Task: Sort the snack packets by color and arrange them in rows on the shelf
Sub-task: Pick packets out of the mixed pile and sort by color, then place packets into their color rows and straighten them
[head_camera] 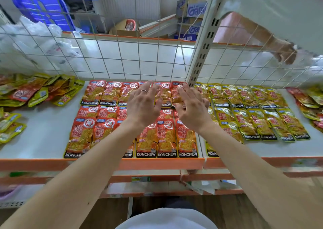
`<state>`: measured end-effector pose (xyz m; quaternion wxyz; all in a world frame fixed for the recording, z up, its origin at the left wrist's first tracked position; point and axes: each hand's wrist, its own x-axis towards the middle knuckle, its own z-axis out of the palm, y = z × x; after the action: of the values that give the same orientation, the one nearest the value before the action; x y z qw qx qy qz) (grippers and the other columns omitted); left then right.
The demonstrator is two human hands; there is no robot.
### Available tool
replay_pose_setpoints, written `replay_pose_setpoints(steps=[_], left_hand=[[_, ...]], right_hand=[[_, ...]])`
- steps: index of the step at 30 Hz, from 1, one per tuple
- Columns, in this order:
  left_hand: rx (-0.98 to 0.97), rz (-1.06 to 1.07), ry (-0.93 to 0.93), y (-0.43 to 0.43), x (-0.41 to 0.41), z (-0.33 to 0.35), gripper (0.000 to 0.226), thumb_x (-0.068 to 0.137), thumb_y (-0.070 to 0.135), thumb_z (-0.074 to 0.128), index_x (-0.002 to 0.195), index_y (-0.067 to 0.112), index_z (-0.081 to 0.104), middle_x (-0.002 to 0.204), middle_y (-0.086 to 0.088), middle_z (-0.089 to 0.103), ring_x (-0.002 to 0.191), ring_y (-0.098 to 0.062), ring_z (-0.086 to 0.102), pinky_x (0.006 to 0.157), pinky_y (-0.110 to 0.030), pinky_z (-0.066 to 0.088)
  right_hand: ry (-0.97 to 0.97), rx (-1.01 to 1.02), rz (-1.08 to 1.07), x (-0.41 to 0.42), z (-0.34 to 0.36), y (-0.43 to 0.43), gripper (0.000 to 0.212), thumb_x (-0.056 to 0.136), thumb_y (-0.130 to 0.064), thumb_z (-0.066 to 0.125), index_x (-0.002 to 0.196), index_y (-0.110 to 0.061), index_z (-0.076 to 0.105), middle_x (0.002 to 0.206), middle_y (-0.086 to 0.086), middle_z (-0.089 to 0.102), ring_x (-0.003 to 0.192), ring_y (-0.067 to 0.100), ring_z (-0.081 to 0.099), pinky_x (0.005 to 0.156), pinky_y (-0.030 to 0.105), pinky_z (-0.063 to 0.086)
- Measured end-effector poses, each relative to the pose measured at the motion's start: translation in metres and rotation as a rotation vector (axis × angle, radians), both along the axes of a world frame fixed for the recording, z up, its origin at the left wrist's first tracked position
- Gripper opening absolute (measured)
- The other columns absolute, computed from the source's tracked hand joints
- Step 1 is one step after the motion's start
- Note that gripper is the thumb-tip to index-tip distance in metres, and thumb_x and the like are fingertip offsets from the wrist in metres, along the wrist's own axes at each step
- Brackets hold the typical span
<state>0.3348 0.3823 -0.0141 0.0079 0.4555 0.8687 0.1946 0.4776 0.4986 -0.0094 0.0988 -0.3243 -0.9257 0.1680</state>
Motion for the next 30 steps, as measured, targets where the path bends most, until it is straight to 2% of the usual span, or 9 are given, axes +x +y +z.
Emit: replay_pose_setpoints(steps=[7,10,13,16,19,21,25,28,30], left_hand=[[0.101,-0.032,0.148,-0.068,0.0,0.013,0.055,0.097,0.045,0.048,0.148,0.023,0.046,0.16,-0.004,0.037,0.146,-0.028,0.035,0.12,-0.049,0.022],[0.081,-0.016,0.207,-0.102,-0.001,0.012,0.056,0.097,0.046,0.045,0.148,0.024,0.046,0.16,-0.003,0.036,0.146,-0.027,0.035,0.12,-0.05,0.021],[0.084,0.022,0.266,-0.135,-0.005,0.014,0.055,0.096,0.046,0.045,0.146,0.024,0.049,0.16,-0.002,0.037,0.144,-0.027,0.038,0.118,-0.05,0.024],[0.118,0.096,0.297,-0.168,-0.005,0.02,0.056,0.095,0.047,0.043,0.146,0.024,0.049,0.159,0.0,0.038,0.142,-0.026,0.039,0.114,-0.05,0.028],[0.088,0.18,0.312,-0.201,0.0,0.026,0.058,0.094,0.049,0.041,0.147,0.026,0.048,0.159,0.0,0.038,0.142,-0.026,0.04,0.116,-0.05,0.029],[0.054,0.243,0.311,-0.222,0.007,0.028,0.058,0.095,0.053,0.039,0.147,0.028,0.048,0.16,0.0,0.038,0.143,-0.027,0.039,0.117,-0.05,0.027],[-0.007,0.317,0.348,-0.254,0.029,0.031,0.058,0.096,0.059,0.032,0.144,0.033,0.052,0.159,-0.002,0.04,0.142,-0.029,0.041,0.115,-0.054,0.029],[-0.05,0.338,0.315,-0.267,0.053,0.035,0.06,0.095,0.058,0.029,0.145,0.033,0.05,0.16,-0.003,0.038,0.142,-0.03,0.04,0.116,-0.056,0.028],[-0.079,0.333,0.33,-0.275,0.07,0.036,0.062,0.096,0.058,0.026,0.148,0.033,0.047,0.161,-0.002,0.036,0.144,-0.029,0.038,0.118,-0.056,0.025]], right_hand=[[0.144,0.009,0.044,0.005,0.023,-0.06,0.065,0.094,-0.046,0.044,0.155,-0.029,0.029,0.166,-0.004,0.018,0.152,0.017,0.012,0.116,0.046,0.009],[0.16,0.022,0.096,-0.001,0.031,-0.09,0.063,0.099,-0.039,0.051,0.156,-0.029,0.027,0.166,-0.004,0.016,0.152,0.016,0.013,0.113,0.034,0.007],[0.18,0.024,0.159,-0.009,0.037,-0.116,0.063,0.099,-0.041,0.05,0.157,-0.03,0.025,0.166,-0.003,0.015,0.153,0.02,0.012,0.117,0.043,0.009],[0.175,0.017,0.235,-0.015,0.04,-0.14,0.066,0.094,-0.05,0.039,0.156,-0.031,0.025,0.166,-0.004,0.014,0.153,0.022,0.012,0.118,0.052,0.012],[0.154,0.026,0.313,-0.021,0.042,-0.161,0.063,0.098,-0.049,0.044,0.155,-0.031,0.027,0.167,-0.006,0.012,0.153,0.023,0.011,0.118,0.057,0.013],[0.135,0.005,0.358,-0.023,0.043,-0.175,0.061,0.1,-0.048,0.047,0.155,-0.033,0.028,0.167,-0.008,0.009,0.153,0.022,0.008,0.118,0.057,0.009],[0.118,0.034,0.473,-0.011,0.048,-0.206,0.056,0.1,-0.051,0.045,0.152,-0.034,0.033,0.166,-0.007,0.011,0.153,0.023,0.004,0.118,0.049,0.001],[0.087,0.049,0.529,0.01,0.054,-0.223,0.061,0.098,-0.056,0.041,0.154,-0.033,0.03,0.166,-0.004,0.013,0.153,0.028,0.005,0.119,0.056,0.006],[0.104,0.052,0.539,0.024,0.059,-0.229,0.064,0.095,-0.061,0.034,0.153,-0.033,0.03,0.166,-0.005,0.013,0.152,0.029,0.008,0.119,0.056,0.006]])
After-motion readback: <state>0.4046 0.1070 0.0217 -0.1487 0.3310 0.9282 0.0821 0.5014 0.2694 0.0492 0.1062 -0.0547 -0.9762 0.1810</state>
